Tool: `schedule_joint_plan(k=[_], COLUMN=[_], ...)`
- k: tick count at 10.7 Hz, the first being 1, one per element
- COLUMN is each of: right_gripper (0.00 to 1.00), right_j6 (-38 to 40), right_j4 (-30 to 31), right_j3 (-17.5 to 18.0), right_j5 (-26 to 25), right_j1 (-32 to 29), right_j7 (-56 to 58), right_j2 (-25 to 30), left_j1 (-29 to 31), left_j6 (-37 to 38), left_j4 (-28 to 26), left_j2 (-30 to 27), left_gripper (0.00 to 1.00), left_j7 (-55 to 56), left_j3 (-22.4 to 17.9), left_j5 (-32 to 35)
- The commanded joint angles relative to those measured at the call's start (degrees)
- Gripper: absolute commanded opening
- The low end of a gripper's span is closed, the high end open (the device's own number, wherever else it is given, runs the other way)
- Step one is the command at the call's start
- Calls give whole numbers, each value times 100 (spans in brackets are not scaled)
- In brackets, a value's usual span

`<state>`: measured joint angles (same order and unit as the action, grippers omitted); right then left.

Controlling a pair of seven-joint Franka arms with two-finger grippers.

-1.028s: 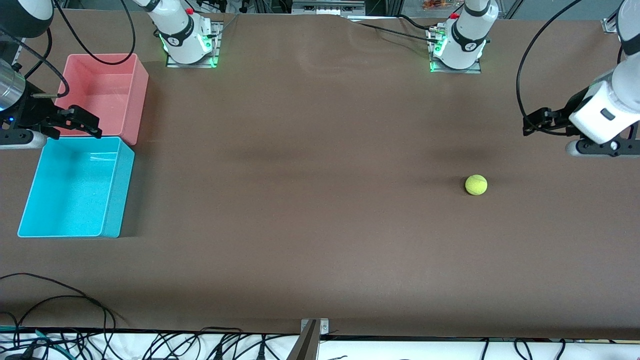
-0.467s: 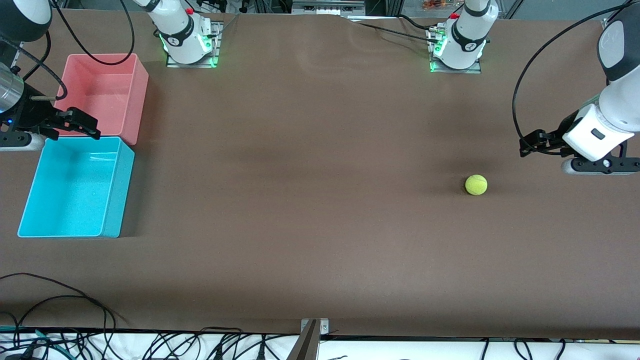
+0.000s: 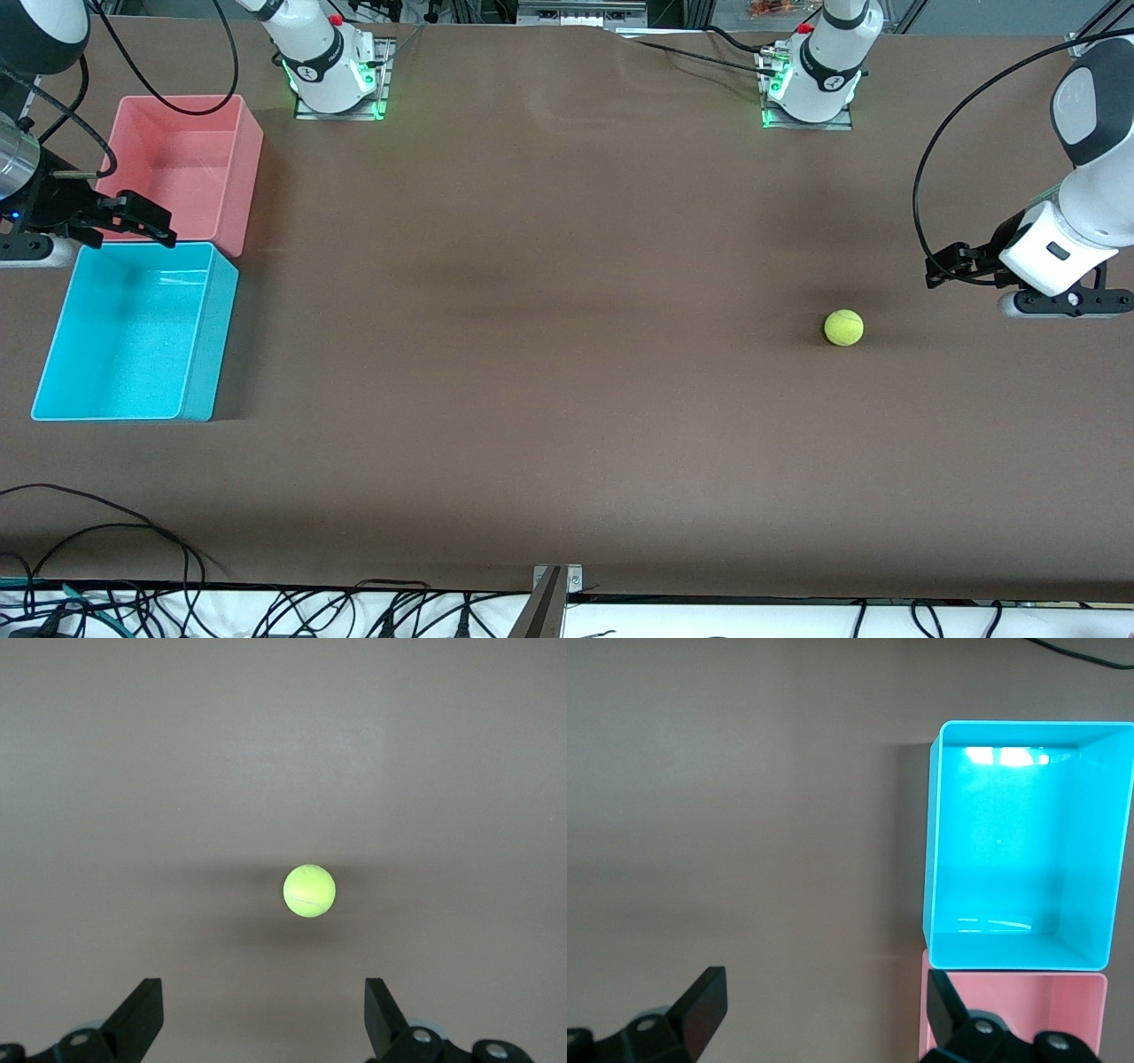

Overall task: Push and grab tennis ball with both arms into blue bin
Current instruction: 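Move the left gripper over beside the tennis ball and lower it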

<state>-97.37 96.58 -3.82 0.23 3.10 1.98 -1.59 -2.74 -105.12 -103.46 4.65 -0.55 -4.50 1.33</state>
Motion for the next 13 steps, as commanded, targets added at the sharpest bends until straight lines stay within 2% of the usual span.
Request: schedule_joint_plan(k=[1, 2, 3, 5, 7, 9, 12, 13], right_gripper=[100, 100, 100, 100, 100, 100, 100, 100], right_j6=[-37, -37, -37, -37, -37, -37, -19, -19], right_j4=[63, 63, 63, 63, 63, 63, 63, 63], right_j3=[-5, -5, -5, -5, -5, -14, -14, -14], right_j5=[126, 126, 126, 126, 126, 126, 126, 126], right_j1=[-38, -38, -38, -38, -38, -38, -38, -38], right_j7=[101, 101, 101, 101, 101, 101, 101, 101], right_j2=[54, 53, 53, 53, 53, 45, 45, 45], left_j1=[133, 133, 133, 124, 133, 142, 186, 186], left_j6=[-420, -544, -554, -554, -571, -877, -1195, -1422], left_j4=[-472, -586, -622, -710, -920, -1193, -1343, -1413], left_j2=[-201, -218, -219, -227, -236, -245, -219, -175], left_gripper=[36, 5, 0, 0, 0, 0, 0, 0], left_j7=[-462, -759, -1075, -1752, -2384, -3612, -4608, -5238], left_j3=[-68, -190, -226, -226, -226, -226, -226, -226], left_j5=[139, 148, 226, 517, 447, 438, 421, 412])
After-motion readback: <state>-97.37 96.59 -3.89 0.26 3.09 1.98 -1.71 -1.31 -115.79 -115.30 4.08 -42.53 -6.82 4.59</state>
